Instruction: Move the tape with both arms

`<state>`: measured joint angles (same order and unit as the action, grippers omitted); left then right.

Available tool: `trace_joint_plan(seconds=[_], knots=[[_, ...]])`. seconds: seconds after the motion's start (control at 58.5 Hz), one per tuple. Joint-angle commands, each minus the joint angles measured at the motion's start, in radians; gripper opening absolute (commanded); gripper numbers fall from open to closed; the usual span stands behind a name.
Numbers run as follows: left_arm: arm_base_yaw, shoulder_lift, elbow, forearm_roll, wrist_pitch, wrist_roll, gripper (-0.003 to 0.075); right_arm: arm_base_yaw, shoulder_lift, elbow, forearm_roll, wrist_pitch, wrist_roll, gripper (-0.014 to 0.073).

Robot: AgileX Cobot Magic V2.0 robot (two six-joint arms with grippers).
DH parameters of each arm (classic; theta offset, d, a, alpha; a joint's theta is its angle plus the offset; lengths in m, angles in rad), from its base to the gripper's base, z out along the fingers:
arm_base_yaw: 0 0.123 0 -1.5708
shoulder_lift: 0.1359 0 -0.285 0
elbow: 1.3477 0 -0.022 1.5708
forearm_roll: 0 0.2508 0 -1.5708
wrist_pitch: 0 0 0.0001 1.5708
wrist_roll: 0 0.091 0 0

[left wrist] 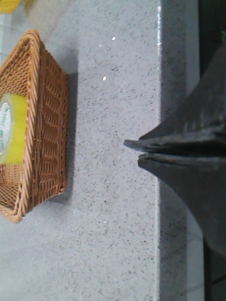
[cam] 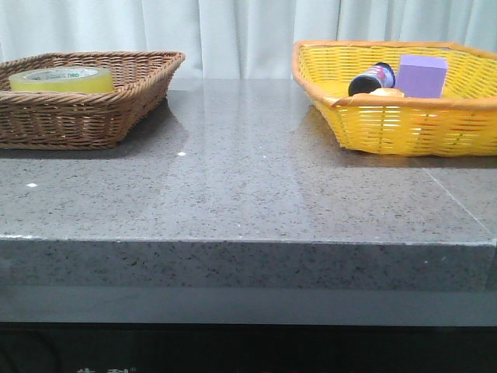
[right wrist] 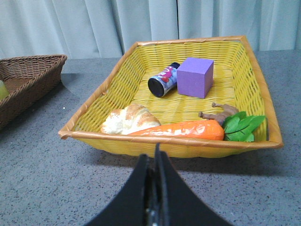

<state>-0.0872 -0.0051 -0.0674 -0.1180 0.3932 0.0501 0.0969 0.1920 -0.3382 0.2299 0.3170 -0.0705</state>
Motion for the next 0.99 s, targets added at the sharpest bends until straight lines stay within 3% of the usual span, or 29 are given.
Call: trace_joint_plan(seconds=[0.0,0.274,0.445,0.975], knots=[[0.001,-0.020,0.005,-0.013,-0.164,-0.007,-0.0020,-0.004,0.010,-0.025,0.010,-0.078,-0.002,-0.0090],[0.001,-0.020,0.116,-0.013,-0.338,-0.026,-0.0020,-0.004,0.010,-0.025,0.010,-0.078,-0.002,-0.0090],[0.001,-0.020,0.116,0.099,-0.336,-0.094,-0.0020,-0.004,0.010,-0.025,0.010,-0.078,-0.002,-0.0090],[0.001,-0.018,0.116,0.091,-0.340,-0.094,-0.0020,-0.004,0.010,-0.025,0.010,-0.078,-0.002,-0.0090]])
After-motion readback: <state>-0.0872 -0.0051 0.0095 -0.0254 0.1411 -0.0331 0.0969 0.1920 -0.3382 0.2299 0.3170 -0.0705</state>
